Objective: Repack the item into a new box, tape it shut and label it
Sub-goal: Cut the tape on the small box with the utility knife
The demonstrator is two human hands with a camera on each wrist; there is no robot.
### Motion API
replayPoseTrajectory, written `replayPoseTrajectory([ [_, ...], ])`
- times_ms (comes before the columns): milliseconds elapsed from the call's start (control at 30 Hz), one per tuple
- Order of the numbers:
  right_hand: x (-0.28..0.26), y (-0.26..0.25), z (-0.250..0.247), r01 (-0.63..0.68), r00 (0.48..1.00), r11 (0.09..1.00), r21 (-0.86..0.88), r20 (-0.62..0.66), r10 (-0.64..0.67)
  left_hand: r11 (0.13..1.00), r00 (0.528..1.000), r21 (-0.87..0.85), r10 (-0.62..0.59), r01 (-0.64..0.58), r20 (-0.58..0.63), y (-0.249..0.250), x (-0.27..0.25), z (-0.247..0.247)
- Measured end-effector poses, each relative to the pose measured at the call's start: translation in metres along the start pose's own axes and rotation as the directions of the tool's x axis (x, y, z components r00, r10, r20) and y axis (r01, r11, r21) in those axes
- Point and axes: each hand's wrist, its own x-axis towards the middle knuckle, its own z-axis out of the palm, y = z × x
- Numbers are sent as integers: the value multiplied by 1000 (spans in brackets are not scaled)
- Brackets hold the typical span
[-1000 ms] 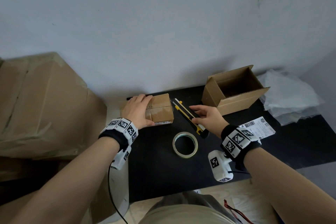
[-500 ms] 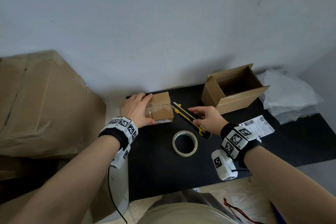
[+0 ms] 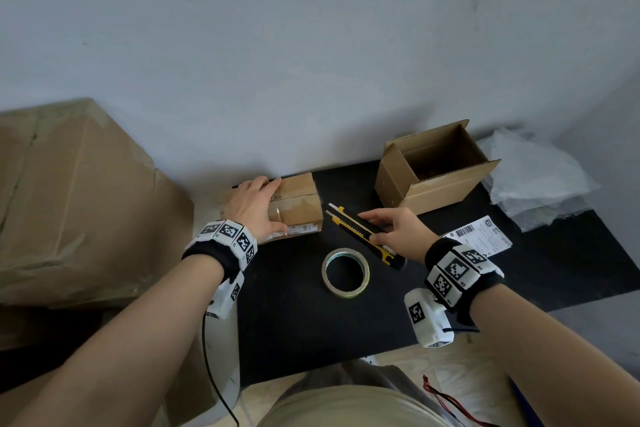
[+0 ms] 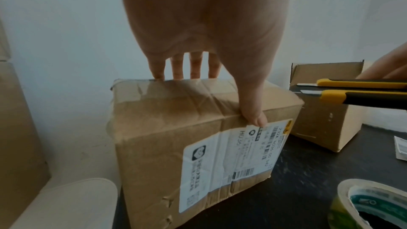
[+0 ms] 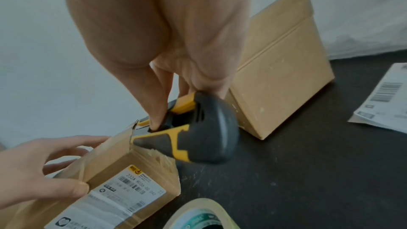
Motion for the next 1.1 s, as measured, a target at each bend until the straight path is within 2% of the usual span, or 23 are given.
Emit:
replayPoseTrajectory([
  [100,0,16,1,-24,999,998,49,-38,26,999,1000,-43,-9,10,8,2,2,-3],
  [233,4,45,6,-109,983,979,173,-126,132,991,999,-135,5,-9,-33,12,2,-2],
  [433,17,75,27,-215,958,951,224,-142,250,979,995,-198,28,-46,-92,18,-4,11],
  [733,32,91,49,-293,924,912,288,-158,347,982,978,-158,75,-106,-192,12,-25,26],
  [933,37,95,53,-314,924,925,213,-154,349,981,974,-170,59,-97,-221,10,-38,26],
  [1100,40,81,45,-295,950,952,-77,-134,284,985,976,-153,44,-78,-215,4,-47,26],
])
